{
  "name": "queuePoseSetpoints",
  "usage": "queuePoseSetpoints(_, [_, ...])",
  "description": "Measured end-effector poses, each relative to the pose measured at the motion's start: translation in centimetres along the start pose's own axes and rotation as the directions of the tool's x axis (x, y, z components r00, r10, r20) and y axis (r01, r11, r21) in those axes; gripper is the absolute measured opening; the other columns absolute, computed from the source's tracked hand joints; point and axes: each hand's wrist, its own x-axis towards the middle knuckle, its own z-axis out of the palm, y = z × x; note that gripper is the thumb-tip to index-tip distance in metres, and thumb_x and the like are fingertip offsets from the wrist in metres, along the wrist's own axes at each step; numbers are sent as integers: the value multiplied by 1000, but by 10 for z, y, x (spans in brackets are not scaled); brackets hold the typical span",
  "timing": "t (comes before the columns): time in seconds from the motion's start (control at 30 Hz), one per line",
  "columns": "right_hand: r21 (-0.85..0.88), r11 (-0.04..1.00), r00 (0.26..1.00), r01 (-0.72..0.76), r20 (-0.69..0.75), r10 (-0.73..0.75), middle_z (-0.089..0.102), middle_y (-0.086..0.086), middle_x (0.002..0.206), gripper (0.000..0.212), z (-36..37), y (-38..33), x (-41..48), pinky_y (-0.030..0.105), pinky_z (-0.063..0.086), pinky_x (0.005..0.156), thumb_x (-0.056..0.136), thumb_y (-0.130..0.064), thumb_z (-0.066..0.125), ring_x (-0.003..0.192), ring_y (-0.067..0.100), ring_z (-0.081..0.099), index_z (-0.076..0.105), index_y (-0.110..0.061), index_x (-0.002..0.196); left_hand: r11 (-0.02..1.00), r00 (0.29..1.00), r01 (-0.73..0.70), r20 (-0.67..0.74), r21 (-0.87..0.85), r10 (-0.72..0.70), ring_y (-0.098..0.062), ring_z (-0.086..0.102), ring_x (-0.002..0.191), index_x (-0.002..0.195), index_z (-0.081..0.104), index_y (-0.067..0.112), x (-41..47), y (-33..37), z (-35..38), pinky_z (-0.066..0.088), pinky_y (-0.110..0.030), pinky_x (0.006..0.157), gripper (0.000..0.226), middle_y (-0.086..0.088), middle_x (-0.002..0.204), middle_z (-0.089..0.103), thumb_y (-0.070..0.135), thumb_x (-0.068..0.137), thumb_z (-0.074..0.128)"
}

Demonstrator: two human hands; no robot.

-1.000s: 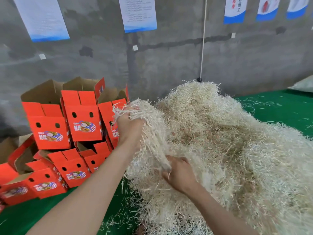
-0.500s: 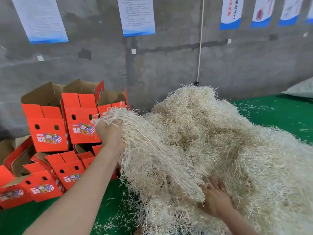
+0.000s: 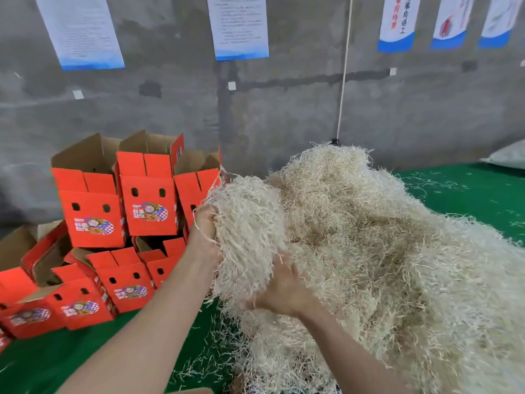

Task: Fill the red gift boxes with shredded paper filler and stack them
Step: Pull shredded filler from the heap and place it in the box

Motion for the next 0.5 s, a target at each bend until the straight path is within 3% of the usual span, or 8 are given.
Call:
queuePoseSetpoints(0.07, [87, 994, 997, -71, -3, 71, 55, 5, 97, 55, 11, 15, 5, 26, 49, 84, 81, -28, 68, 97, 22, 59, 45, 5, 119, 997, 987, 56, 146, 50, -63, -20, 67, 53, 52, 73, 13, -11, 5, -2, 55, -30, 51, 38, -5, 62, 69, 23, 79, 49])
queuePoseSetpoints(0.1, [178, 981, 994, -71, -70, 85, 58, 10, 90, 35, 8, 25, 7, 24, 49, 73, 88, -20, 60, 89, 25, 61, 49, 5, 110, 991, 986, 65, 148, 118, -83, -19, 67, 51, 49, 72, 14, -9, 5, -7, 53, -29, 51, 46, -5, 60, 69, 25, 86, 47])
queuePoseSetpoints(0.17, [381, 924, 962, -22, -243, 124, 56, 25, 114, 27, -9, 36, 8, 36, 46, 89, 94, -9, 48, 106, 30, 54, 48, 6, 117, 936, 990, 29, 116, 352, -74, -15, 65, 54, 57, 75, 14, -5, 4, -18, 52, -24, 58, 52, -3, 63, 66, 17, 95, 39])
queuePoseSetpoints(0.2, [439, 898, 941, 23, -313, 129, 51, 25, 126, 28, -22, 37, 10, 43, 39, 98, 96, -8, 44, 114, 30, 50, 50, 6, 119, 844, 989, -3, 129, 537, -78, -12, 66, 67, 78, 76, 8, -1, 2, -22, 52, -23, 69, 44, 0, 76, 67, 12, 97, 37])
queuePoseSetpoints(0.27, [476, 878, 915, 62, -379, 141, 50, 21, 132, 31, -44, 28, 15, 41, 35, 103, 97, -5, 37, 119, 29, 48, 56, 5, 119, 401, 958, -39, 149, 915, -247, -14, 55, 100, 122, 53, 9, 1, -6, -22, 45, -28, 90, 31, 5, 106, 50, 6, 94, 39])
queuePoseSetpoints(0.33, [320, 943, 907, 93, -417, 52, 56, 19, 127, 34, -57, 16, 21, 32, 43, 97, 91, 7, 37, 113, 28, 55, 60, 4, 116, 13, 890, -107, 102, 994, -444, -11, 52, 79, 101, 50, 13, 6, -27, -17, 46, -22, 60, 23, 6, 93, 44, 4, 80, 49])
queuePoseSetpoints(0.4, [129, 985, 897, 111, -441, -43, 65, 15, 110, 40, -62, 13, 25, 29, 52, 73, 81, 18, 44, 87, 23, 64, 64, 0, 110, -187, 899, -206, 110, 960, -425, -6, 42, 51, 68, 46, 13, 9, -47, -8, 30, -16, 39, 16, 4, 68, 43, 5, 73, 59])
queuePoseSetpoints(0.5, [72, 993, 905, 90, -423, -52, 60, -2, 83, 35, -63, 25, 23, 28, 52, 54, 76, 11, 58, 61, 10, 56, 62, -4, 107, -404, 957, -288, 275, 868, -92, -7, 44, 55, 62, 41, 17, 17, -56, -1, 34, -18, 43, 25, 3, 65, 45, 2, 76, 56])
